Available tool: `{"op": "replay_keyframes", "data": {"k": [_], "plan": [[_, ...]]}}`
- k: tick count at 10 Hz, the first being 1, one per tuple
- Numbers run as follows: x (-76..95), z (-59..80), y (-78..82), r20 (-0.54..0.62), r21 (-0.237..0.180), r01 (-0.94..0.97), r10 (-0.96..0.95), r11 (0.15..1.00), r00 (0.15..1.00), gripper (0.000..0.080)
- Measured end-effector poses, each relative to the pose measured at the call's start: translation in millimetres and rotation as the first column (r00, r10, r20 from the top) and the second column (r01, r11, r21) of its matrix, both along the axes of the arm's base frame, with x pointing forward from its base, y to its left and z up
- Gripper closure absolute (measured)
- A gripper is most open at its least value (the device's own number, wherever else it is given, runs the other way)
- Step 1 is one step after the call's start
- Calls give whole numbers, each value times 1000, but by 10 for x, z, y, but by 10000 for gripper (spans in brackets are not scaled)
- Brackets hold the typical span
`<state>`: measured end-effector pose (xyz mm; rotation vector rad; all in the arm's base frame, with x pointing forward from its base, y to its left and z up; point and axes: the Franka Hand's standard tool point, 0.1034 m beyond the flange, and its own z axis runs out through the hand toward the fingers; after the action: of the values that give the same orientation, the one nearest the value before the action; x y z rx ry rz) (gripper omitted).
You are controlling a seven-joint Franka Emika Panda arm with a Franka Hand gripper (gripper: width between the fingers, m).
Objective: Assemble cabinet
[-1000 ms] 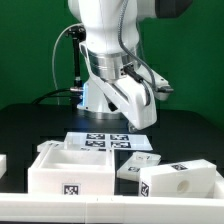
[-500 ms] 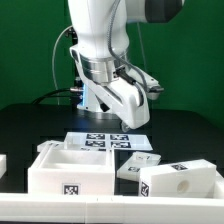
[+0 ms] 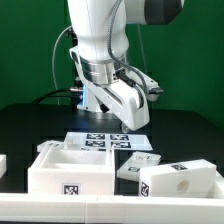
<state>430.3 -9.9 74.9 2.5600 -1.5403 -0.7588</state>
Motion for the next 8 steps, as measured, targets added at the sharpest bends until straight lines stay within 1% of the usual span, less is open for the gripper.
{"op": "replay_keyframes", "data": {"k": [2, 3, 4, 5, 6, 7, 8], "plan": [[-94, -45, -93, -2, 25, -37, 37, 999, 999, 150], [-107, -36, -154, -1, 34, -45, 45, 998, 999, 150], [-117, -22, -210, -1, 31, -33, 33, 999, 999, 150], [-120, 9, -175, -5, 21, -20, 20, 1000, 1000, 150], [-91, 80, -102, -8, -17, -20, 20, 1000, 1000, 150], [-92, 65, -79, -2, 0, -38, 38, 999, 999, 150], [-101, 49, -89, -6, -1, -36, 36, 999, 999, 150]]}}
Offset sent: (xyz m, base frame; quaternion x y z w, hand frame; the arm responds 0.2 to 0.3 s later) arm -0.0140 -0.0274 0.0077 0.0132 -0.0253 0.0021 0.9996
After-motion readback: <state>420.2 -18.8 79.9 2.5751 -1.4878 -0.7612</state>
